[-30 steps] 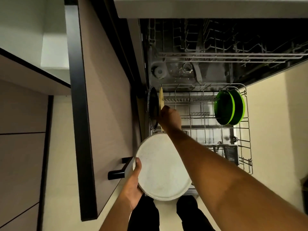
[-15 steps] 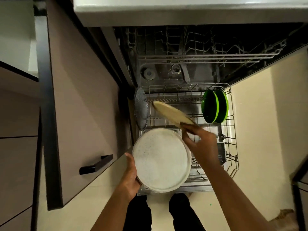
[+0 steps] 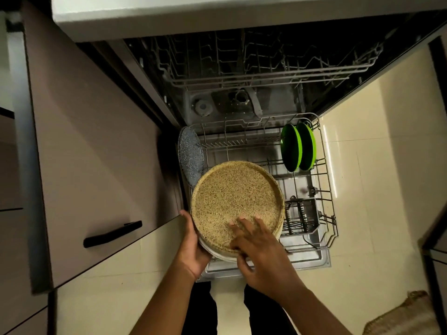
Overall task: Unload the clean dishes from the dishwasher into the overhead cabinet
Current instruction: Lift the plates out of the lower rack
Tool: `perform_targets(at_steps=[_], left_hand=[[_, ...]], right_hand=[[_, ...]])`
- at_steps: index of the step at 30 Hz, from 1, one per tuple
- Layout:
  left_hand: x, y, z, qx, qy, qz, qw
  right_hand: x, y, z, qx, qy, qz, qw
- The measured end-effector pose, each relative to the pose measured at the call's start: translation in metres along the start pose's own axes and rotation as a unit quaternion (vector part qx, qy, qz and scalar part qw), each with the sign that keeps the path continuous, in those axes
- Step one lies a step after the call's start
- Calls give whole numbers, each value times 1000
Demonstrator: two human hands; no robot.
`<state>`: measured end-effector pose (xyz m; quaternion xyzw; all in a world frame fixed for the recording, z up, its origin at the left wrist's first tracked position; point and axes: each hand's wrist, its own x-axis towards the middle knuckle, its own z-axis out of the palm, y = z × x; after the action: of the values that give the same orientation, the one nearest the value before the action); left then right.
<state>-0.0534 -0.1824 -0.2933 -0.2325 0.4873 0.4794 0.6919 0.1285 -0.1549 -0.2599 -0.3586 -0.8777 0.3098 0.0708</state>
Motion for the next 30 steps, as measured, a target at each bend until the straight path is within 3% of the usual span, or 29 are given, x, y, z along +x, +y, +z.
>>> perform_targets(at_steps=[6,13,18,26,30], left_hand=[[1,1,-6,11,-20,12,1000],[-7,6,-11,28,-79,26,996],[-9,13,-17,19,-92,13,996],[-8,15,-25,-43,-72,9,996],[-8,15,-24,-36,-26,-7,999]], right_hand=[[-5,-7,2,-72,-96,-22,993],[-8,-15,28,-88,-2,-48,995],[-7,-23,35,-52,15,-34,998],[-5,-39,46,-65,86,-6,994],[2,-43,48,-60,49,24,997]])
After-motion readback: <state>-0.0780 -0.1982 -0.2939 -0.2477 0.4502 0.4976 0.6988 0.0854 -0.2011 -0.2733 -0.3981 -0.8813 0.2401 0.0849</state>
